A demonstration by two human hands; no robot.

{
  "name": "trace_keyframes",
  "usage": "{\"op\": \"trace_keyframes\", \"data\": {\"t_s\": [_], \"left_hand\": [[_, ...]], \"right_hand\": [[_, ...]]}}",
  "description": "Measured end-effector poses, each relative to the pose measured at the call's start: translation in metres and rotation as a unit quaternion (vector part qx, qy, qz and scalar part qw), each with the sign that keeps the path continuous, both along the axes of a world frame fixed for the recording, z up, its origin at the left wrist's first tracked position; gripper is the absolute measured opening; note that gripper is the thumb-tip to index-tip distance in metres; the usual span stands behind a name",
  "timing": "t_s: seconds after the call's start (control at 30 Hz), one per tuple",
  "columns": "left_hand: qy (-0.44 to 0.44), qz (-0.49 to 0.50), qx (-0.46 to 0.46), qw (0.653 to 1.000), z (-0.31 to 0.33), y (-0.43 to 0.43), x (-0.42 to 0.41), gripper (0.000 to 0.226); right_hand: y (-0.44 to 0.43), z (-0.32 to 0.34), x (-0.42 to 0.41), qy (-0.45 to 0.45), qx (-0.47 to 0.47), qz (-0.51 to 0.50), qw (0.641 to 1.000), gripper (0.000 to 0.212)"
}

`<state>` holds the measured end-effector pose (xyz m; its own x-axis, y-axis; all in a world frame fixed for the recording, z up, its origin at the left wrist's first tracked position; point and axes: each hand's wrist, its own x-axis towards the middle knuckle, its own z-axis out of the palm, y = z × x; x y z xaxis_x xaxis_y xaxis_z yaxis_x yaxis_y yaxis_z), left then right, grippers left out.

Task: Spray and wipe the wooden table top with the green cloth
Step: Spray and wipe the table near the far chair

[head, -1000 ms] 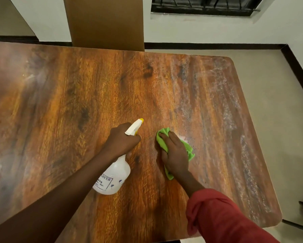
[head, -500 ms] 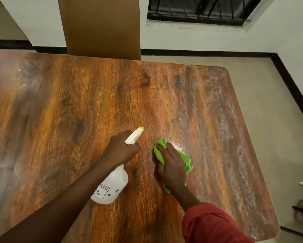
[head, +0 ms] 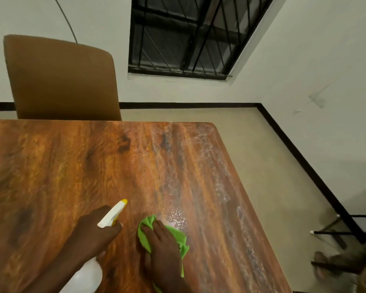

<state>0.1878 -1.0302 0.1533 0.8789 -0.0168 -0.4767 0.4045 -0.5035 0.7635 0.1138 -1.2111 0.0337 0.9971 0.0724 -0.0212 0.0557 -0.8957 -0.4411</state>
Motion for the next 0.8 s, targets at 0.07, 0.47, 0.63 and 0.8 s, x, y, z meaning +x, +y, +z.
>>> {"op": "trace_keyframes", "data": {"t_s": [0.07, 0.47, 0.63, 0.8], "left_hand": [[-0.017, -0.023, 0.0, 1.0, -0.001, -0.012, 0.009, 0.008], [-0.01, -0.1, 0.091, 0.991, -0.03, -0.012, 0.023, 0.024], [0.006, -0.115, 0.122, 0.986, -0.041, -0.011, 0.019, 0.023], [0.014, -0.119, 0.115, 0.986, -0.043, -0.013, 0.018, 0.021]], "right_hand": [[-0.007, -0.001, 0.003, -0.022, 0.001, -0.004, 1.0, 0.056], [-0.005, -0.013, 0.006, -0.042, 0.002, -0.013, 0.999, 0.054], [-0.003, -0.017, 0.006, -0.034, 0.015, -0.008, 0.999, 0.062], [0.0, -0.014, -0.004, -0.044, 0.031, -0.026, 0.998, 0.054]]}}
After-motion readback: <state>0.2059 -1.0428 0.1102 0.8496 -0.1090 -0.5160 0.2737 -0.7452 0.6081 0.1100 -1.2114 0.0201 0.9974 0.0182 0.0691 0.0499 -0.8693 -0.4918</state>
